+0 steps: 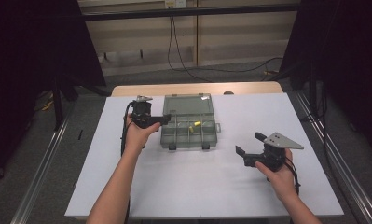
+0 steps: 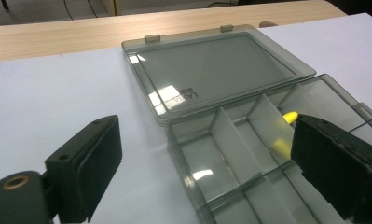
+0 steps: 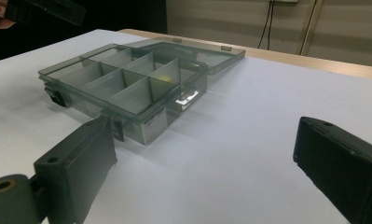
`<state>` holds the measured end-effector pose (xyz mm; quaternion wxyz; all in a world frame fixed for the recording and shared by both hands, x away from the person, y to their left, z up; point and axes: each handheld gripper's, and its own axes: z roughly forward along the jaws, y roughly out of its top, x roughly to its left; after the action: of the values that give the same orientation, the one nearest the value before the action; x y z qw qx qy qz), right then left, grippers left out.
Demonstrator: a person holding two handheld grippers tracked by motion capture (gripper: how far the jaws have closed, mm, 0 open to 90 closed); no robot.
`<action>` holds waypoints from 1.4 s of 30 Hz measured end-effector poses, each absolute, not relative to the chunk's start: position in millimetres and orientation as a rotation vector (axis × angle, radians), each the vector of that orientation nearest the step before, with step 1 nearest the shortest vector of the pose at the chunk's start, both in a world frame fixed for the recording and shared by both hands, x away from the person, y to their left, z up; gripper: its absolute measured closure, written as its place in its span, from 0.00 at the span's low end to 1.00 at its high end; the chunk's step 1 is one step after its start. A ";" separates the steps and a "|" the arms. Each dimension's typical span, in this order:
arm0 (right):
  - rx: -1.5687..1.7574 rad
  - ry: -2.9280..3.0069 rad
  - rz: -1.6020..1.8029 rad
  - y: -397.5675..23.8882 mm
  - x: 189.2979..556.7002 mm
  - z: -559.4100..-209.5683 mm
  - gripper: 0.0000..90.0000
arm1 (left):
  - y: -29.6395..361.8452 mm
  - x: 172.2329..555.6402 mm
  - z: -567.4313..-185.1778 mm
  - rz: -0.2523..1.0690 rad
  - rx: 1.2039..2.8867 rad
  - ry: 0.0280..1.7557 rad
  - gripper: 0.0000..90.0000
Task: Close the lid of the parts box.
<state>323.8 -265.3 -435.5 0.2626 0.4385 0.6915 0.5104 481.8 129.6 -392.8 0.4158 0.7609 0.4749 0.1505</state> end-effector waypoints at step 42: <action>1.339 1.805 1.181 -242.2 428.8 -431.6 0.07 | 145.8 494.1 -410.9 0.434 1.930 1.208 0.05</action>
<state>428.8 -242.2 -431.6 0.2967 0.5035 0.6791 0.4442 494.1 145.8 -410.9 0.4003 0.7631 0.4776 0.1714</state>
